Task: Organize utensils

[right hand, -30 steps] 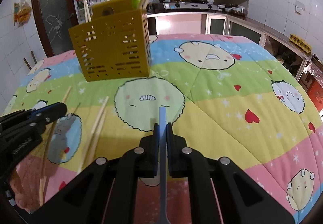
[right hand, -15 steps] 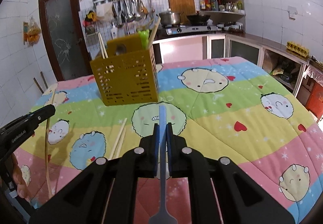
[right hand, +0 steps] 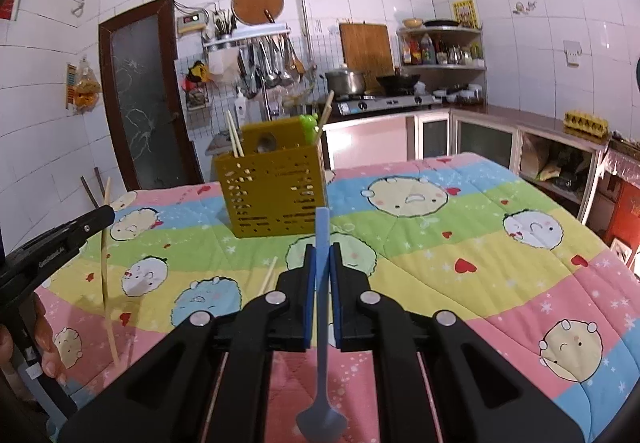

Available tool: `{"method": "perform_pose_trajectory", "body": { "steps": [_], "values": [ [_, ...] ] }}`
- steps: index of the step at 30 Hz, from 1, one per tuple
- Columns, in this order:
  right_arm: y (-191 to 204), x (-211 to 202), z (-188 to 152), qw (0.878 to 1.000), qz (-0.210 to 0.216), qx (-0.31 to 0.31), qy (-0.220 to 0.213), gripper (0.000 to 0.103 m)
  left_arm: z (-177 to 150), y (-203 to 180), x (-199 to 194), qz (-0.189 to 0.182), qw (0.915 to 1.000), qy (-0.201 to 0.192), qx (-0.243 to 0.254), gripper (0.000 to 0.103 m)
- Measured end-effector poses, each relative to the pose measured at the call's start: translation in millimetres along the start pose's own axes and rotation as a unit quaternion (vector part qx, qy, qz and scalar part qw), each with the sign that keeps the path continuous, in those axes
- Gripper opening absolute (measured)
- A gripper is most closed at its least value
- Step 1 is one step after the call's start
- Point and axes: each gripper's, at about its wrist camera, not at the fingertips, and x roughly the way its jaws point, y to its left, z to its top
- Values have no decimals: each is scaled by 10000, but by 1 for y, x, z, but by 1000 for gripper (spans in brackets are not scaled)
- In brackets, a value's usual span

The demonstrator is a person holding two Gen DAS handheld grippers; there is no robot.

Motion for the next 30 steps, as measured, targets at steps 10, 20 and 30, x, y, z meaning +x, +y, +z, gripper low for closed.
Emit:
{"method": "perform_pose_trajectory", "body": {
  "steps": [10,20,30],
  "values": [
    [6,-29,5,9992,42,-83,-383,7,4,-1,-22,-84,9992,-397,-10,5],
    [11,-27,19,9986,31,-159,-500,7,15,-6,-21,-119,9986,-522,-25,5],
    [19,-17,37,9983,-51,-306,-503,7,35,-14,-15,-20,9979,-632,130,5]
  ]
}}
